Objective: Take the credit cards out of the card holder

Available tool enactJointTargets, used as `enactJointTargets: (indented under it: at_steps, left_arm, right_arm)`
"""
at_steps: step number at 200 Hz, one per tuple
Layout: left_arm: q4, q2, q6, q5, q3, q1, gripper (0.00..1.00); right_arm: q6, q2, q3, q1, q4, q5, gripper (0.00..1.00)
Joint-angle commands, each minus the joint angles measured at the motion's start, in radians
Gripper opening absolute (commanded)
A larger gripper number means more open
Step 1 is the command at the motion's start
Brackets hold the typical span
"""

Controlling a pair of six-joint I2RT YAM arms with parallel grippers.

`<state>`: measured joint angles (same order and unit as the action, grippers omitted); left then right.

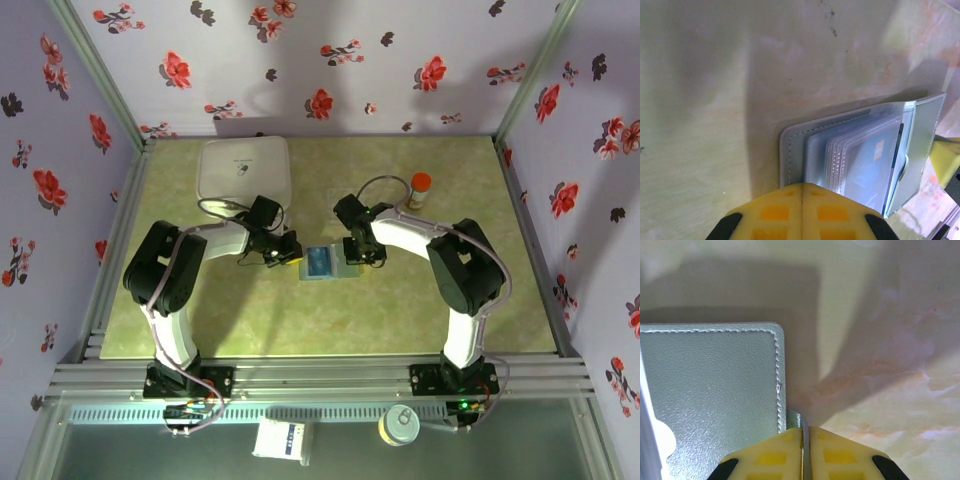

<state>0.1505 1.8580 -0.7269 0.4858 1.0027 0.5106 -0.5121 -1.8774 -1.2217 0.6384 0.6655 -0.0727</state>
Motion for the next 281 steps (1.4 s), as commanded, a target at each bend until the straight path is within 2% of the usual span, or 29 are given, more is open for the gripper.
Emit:
enactJointTargets:
  at_steps: [1,117,142,184,236,281]
  left_arm:
    - [0.019,0.029,0.020,-0.020,-0.016,0.005,0.01]
    - [0.058,0.081,0.060,-0.056,-0.034,-0.018,0.00]
    - [0.073,0.097,0.069,-0.055,-0.020,-0.019,0.00]
    - [0.082,0.098,0.077,-0.059,-0.021,-0.026,0.00]
    - [0.089,0.093,0.082,-0.060,-0.020,-0.028,0.00]
    - [0.093,0.094,0.081,-0.060,-0.014,-0.028,0.00]
  right_arm:
    - [0.017,-0.018,0.022,-0.008,-0.015,-0.021,0.12]
    - [-0.006,0.055,0.104,-0.011,-0.021,-0.048,0.13]
    - [-0.007,0.063,0.102,-0.019,0.001,-0.071,0.18]
    - [-0.011,0.087,0.120,-0.034,0.020,-0.098,0.32]
    - [-0.001,0.099,0.145,-0.057,0.020,-0.112,0.41]
    - [0.003,0.098,0.152,-0.063,0.027,-0.124,0.45]
